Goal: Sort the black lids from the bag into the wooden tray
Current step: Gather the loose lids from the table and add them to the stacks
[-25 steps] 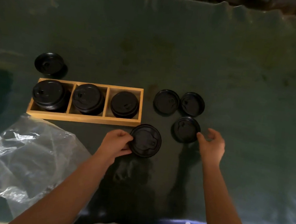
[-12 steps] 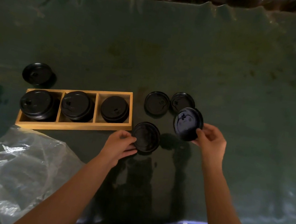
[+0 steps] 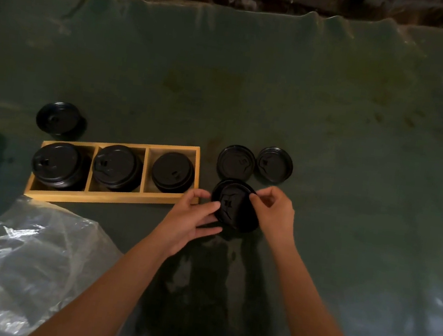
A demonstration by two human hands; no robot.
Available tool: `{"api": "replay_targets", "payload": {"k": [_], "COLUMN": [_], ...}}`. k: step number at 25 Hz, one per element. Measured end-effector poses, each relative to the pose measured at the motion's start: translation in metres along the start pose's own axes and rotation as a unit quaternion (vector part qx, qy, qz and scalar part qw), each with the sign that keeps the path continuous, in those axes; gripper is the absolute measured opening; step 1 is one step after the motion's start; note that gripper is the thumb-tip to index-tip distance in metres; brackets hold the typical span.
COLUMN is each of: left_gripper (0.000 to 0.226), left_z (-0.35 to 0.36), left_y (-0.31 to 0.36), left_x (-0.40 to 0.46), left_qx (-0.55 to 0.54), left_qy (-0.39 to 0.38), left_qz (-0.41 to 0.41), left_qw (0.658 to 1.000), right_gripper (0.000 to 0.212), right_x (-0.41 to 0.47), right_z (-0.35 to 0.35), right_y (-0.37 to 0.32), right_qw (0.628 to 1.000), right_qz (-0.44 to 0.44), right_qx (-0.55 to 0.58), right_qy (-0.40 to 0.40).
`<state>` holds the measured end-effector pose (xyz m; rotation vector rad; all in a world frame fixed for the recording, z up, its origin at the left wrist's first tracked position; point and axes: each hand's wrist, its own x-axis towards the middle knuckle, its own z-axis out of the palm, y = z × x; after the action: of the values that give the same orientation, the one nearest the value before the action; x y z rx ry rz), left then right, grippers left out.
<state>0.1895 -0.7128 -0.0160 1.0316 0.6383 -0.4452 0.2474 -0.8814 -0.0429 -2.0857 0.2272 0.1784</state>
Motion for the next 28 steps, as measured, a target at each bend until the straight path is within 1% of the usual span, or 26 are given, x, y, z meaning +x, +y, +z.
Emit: {"api": "replay_targets", "payload": {"k": [2, 3, 6, 7, 8, 9, 10, 11, 13, 14, 15, 17, 18, 19, 20, 21, 23, 24, 26, 28], "left_gripper": [0.049, 0.056, 0.045, 0.042, 0.039, 0.037, 0.037, 0.038, 0.037, 0.037, 0.036, 0.035, 0.035, 0.035, 0.037, 0.038, 0.037, 0.035, 0.03, 0.025], "left_z": [-0.001, -0.001, -0.004, -0.005, -0.006, -0.007, -0.008, -0.009, -0.011, -0.011, -0.011, -0.011, -0.011, -0.011, -0.011, -0.01, -0.009, -0.008, -0.004, 0.001], "left_y": [0.001, 0.002, 0.003, 0.003, 0.003, 0.004, 0.005, 0.006, 0.006, 0.006, 0.006, 0.006, 0.006, 0.007, 0.008, 0.009, 0.012, 0.013, 0.015, 0.018], "left_x": [0.001, 0.002, 0.008, 0.01, 0.012, 0.013, 0.014, 0.015, 0.016, 0.017, 0.017, 0.02, 0.022, 0.024, 0.025, 0.027, 0.029, 0.03, 0.03, 0.03], "left_qx": [0.006, 0.014, 0.033, 0.029, 0.019, 0.008, 0.001, -0.002, -0.003, -0.007, -0.014, -0.024, -0.026, -0.028, -0.029, -0.029, -0.029, -0.032, -0.047, -0.053], "left_qy": [-0.019, -0.026, -0.01, -0.001, 0.005, 0.008, 0.009, 0.011, 0.016, 0.02, 0.024, 0.029, 0.032, 0.036, 0.041, 0.047, 0.054, 0.053, 0.045, 0.031], "left_qz": [0.004, 0.008, 0.031, 0.036, 0.041, 0.046, 0.05, 0.052, 0.056, 0.057, 0.057, 0.055, 0.052, 0.049, 0.046, 0.044, 0.044, 0.045, 0.043, 0.041], "left_qw": [1.0, 1.0, 0.999, 0.999, 0.999, 0.999, 0.999, 0.999, 0.998, 0.998, 0.998, 0.998, 0.998, 0.998, 0.998, 0.998, 0.997, 0.997, 0.997, 0.997], "right_gripper": [0.021, 0.019, 0.019, 0.019, 0.017, 0.016, 0.021, 0.032, 0.047, 0.05, 0.047, 0.03, 0.022, 0.02, 0.019, 0.018, 0.011, 0.01, 0.017, 0.015], "right_x": [0.003, 0.004, 0.008, 0.012, 0.019, 0.03, 0.044, 0.06, 0.088, 0.098, 0.104, 0.109, 0.109, 0.109, 0.108, 0.103, 0.089, 0.081, 0.064, 0.05], "right_z": [0.007, 0.01, 0.016, 0.014, 0.011, 0.004, -0.004, -0.013, -0.023, -0.024, -0.023, -0.02, -0.021, -0.024, -0.027, -0.03, -0.035, -0.035, -0.03, -0.018], "right_y": [0.0, 0.0, 0.001, 0.001, 0.003, 0.005, 0.008, 0.011, 0.018, 0.02, 0.022, 0.022, 0.021, 0.022, 0.02, 0.014, -0.002, -0.01, -0.022, -0.026], "right_qw": [1.0, 1.0, 0.999, 0.999, 0.999, 0.994, 0.985, 0.98, 0.979, 0.98, 0.98, 0.978, 0.977, 0.978, 0.983, 0.986, 0.978, 0.975, 0.978, 0.986], "right_qz": [-0.014, -0.017, -0.035, -0.036, -0.024, 0.007, 0.049, 0.094, 0.154, 0.161, 0.158, 0.138, 0.132, 0.137, 0.146, 0.15, 0.119, 0.093, 0.057, 0.045], "right_qx": [-0.006, -0.01, -0.02, -0.008, 0.019, 0.055, 0.075, 0.063, -0.021, -0.055, -0.083, -0.146, -0.161, -0.149, -0.093, -0.007, 0.164, 0.2, 0.199, 0.138], "right_qy": [0.005, 0.005, -0.008, 0.004, 0.041, 0.095, 0.146, 0.165, 0.13, 0.105, 0.084, 0.047, 0.047, 0.055, 0.066, 0.071, 0.051, 0.025, -0.033, -0.078]}}
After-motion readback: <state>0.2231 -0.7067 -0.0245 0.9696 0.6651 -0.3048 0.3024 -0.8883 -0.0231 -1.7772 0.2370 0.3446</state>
